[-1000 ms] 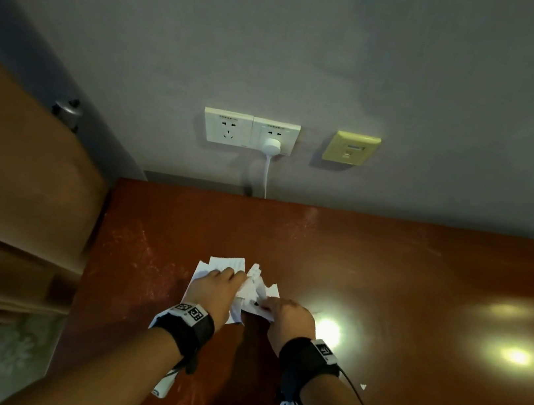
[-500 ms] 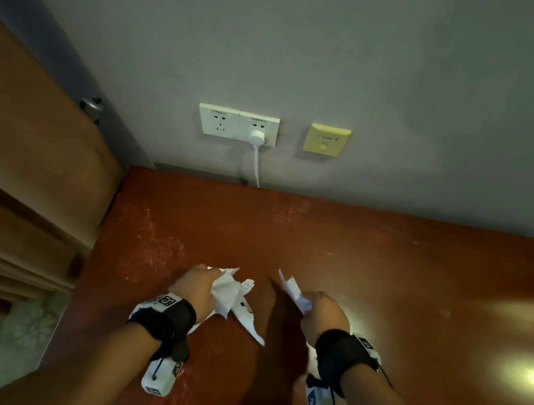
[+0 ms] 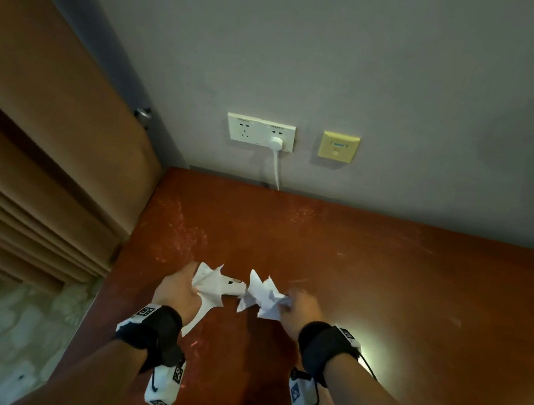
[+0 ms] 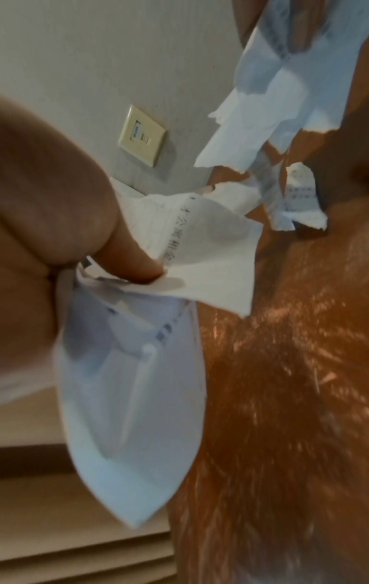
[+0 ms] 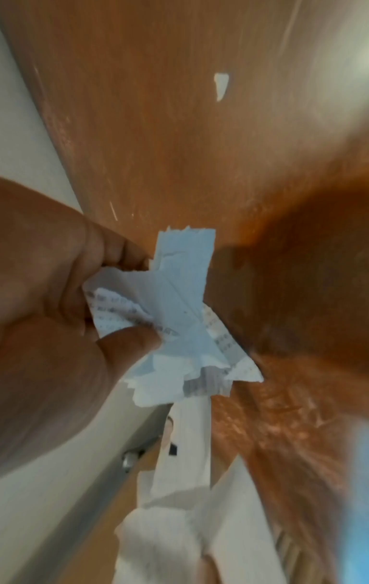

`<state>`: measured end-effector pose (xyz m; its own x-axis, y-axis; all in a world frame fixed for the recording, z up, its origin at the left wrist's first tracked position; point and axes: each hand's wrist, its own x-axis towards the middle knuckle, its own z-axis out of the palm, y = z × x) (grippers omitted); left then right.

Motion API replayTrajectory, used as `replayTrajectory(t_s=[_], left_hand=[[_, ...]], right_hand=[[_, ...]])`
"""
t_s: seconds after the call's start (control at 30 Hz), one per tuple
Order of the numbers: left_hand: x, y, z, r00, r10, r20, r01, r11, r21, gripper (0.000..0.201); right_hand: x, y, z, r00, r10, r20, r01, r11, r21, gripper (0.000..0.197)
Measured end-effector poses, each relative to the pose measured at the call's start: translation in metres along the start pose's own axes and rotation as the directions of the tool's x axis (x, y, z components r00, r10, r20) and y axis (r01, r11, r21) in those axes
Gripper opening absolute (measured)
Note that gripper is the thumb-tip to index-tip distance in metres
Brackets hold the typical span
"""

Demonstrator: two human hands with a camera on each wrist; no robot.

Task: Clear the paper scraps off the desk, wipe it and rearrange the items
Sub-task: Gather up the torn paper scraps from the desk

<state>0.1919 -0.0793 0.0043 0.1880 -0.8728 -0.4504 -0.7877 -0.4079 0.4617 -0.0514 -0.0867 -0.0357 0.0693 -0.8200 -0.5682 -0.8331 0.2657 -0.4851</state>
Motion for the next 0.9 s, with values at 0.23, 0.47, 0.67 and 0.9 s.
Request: replayTrajectory(t_s=[0.23,0.47,0.67,0.9], left_hand=[[-0.035,-0.015,-0.007,1.0,0.009,0.003,-0.01,0.997,0.073,0.05],[-0.059,-0.041,-0.014,1.0,0.002,0.004,-0.002,0.995,0.098,0.035],[-0.078,-0.071,-0.015,1.0,-0.006,0.009,0.005,0.995,0.098,0.043],[-0.086,-0.086,-0.017,1.0,0.007,-0.013,-0.007,0.998,0.054,0.047]], right_hand=[[0.021,-0.014,0.033,0.963,-0.169,0.208,0.235,0.907,-0.35,0.037],[0.039,-0.018,0.07,0.95,-0.147,0.276,0.26,0.862,-0.436,0.06],[0.01,-0.014,0.086,0.957,-0.123,0.264,0.241,0.842,-0.483,0.071],[0.002,-0.044,0.072,0.966,-0.136,0.221,0.229,0.848,-0.478,0.042]])
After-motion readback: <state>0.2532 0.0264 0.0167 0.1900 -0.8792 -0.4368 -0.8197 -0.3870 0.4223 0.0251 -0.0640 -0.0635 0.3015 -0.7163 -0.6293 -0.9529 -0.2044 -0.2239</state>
